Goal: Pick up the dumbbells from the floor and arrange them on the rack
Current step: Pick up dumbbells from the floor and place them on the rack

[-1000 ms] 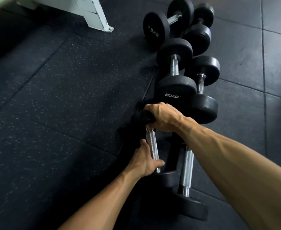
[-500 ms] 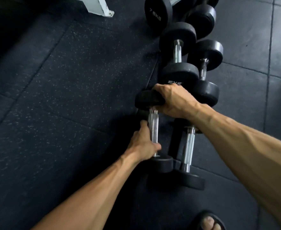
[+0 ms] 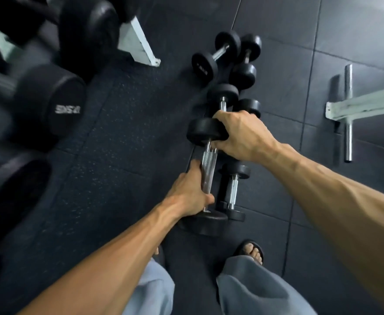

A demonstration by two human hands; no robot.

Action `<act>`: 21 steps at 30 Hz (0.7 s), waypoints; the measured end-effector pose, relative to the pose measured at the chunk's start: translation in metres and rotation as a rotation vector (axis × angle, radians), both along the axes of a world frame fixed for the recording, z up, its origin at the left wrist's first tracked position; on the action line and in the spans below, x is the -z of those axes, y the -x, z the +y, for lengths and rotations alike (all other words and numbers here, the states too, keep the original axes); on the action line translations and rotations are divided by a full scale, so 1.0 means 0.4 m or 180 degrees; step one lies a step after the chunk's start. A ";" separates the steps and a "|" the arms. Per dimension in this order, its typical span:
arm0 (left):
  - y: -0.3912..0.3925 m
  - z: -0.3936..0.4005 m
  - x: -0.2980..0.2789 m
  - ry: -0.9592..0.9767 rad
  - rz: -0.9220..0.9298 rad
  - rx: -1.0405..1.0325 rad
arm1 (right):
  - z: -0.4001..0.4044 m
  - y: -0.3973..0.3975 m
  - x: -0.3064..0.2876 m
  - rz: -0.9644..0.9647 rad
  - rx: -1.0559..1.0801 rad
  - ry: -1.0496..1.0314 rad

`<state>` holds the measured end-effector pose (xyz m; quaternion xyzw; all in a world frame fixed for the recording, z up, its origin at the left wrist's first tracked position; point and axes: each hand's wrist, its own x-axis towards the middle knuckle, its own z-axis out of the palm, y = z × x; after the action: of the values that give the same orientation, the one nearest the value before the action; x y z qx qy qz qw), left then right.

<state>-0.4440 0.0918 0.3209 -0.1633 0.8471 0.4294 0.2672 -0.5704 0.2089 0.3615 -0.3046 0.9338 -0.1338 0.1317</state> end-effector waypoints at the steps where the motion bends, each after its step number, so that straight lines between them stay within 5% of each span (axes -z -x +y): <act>1: -0.012 -0.015 -0.066 -0.0010 0.0018 0.0086 | -0.005 -0.015 -0.065 0.0024 0.0035 -0.0032; 11: -0.111 -0.171 -0.620 0.0242 0.0413 0.0472 | -0.116 -0.138 -0.626 0.0334 0.0044 0.0031; 21: -0.239 -0.295 -0.901 0.0588 0.0882 -0.0135 | -0.290 -0.220 -0.950 0.0716 -0.0601 0.0281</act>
<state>-0.3484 -0.0261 0.6812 -0.1442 0.9080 0.3737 0.1226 -0.4825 0.0929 0.7416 -0.4096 0.9031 -0.1268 0.0248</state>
